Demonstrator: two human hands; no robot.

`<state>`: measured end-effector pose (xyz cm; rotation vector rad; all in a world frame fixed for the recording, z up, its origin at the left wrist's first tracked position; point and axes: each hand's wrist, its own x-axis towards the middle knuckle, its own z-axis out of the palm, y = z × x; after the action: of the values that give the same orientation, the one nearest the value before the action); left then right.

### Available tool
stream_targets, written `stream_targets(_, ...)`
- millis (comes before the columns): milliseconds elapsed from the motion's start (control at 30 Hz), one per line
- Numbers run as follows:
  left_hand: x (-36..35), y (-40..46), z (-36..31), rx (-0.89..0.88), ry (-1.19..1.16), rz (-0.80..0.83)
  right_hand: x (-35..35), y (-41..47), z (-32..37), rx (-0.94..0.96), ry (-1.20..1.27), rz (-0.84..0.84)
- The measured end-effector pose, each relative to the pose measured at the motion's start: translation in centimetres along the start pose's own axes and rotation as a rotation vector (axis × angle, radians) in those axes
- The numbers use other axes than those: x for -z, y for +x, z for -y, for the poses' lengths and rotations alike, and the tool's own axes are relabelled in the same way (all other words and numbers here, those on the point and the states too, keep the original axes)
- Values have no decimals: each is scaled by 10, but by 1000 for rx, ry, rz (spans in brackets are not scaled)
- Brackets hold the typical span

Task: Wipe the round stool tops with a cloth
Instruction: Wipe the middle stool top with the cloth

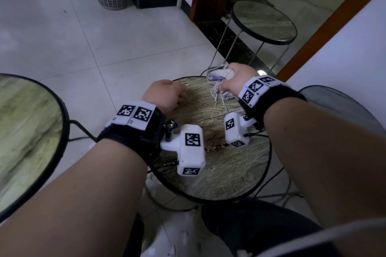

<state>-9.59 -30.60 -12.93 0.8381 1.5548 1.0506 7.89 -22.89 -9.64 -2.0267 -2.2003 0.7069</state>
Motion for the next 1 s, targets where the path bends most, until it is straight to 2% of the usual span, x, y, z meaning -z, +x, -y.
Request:
stream_targets(267, 0, -3, 0, 6, 57, -18, 14, -1, -20, -113, -114, 56)
stream_targets(1000, -8, -15, -1, -72, 268, -14, -4, -56, -62, -202, -34, -20)
